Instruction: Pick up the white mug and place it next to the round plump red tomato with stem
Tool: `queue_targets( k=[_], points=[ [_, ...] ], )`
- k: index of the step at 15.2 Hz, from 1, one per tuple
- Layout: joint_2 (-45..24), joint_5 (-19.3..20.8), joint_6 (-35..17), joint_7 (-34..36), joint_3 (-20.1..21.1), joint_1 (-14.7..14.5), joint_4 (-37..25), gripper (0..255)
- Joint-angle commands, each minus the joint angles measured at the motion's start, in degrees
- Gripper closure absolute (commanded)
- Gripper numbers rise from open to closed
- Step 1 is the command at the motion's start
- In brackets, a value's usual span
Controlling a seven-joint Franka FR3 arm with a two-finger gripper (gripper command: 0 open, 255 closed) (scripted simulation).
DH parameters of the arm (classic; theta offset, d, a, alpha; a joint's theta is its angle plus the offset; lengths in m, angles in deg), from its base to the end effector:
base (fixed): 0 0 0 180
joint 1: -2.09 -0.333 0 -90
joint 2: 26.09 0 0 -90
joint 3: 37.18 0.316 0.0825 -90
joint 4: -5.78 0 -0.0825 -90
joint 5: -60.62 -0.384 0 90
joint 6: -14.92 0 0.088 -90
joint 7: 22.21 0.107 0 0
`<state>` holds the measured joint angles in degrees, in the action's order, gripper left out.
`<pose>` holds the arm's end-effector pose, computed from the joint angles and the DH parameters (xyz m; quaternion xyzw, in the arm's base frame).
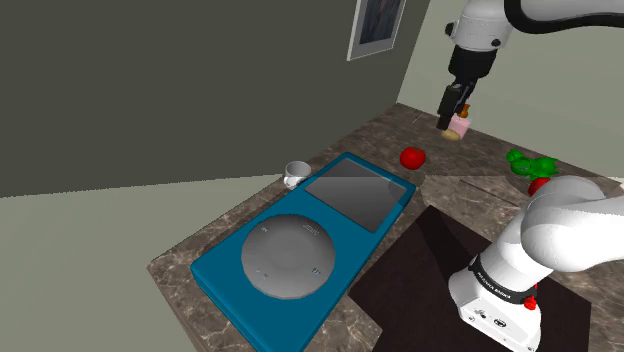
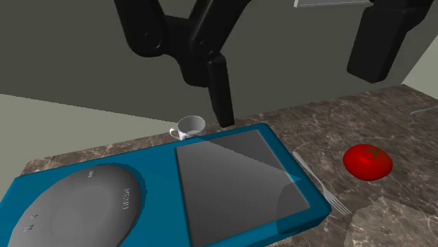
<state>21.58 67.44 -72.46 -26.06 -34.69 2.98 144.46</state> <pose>0.2886 -0.0016 0.5711 0.9959 0.0390 -0.0338 0.0746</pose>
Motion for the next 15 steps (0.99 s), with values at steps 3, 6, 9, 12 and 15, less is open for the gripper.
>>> queue_targets(
  k=[3,6,9,12,15],
  points=[
    [-3.3,-0.2,-3.9,0.2,-0.4,0.1,0.7,0],
    [-8.6,-0.4,-9.6,0.3,-0.9,0.2,1.0,0],
    [-14.5,-0.7,-15.1,0.4,-1.4,0.2,0.7,0],
    [-20.7,-1.1,-20.2,0.4,-1.8,0.3,-0.4,0],
    [-27.2,-1.5,-24.8,0.3,-2.2,0.2,-2.3,0]
  ],
)
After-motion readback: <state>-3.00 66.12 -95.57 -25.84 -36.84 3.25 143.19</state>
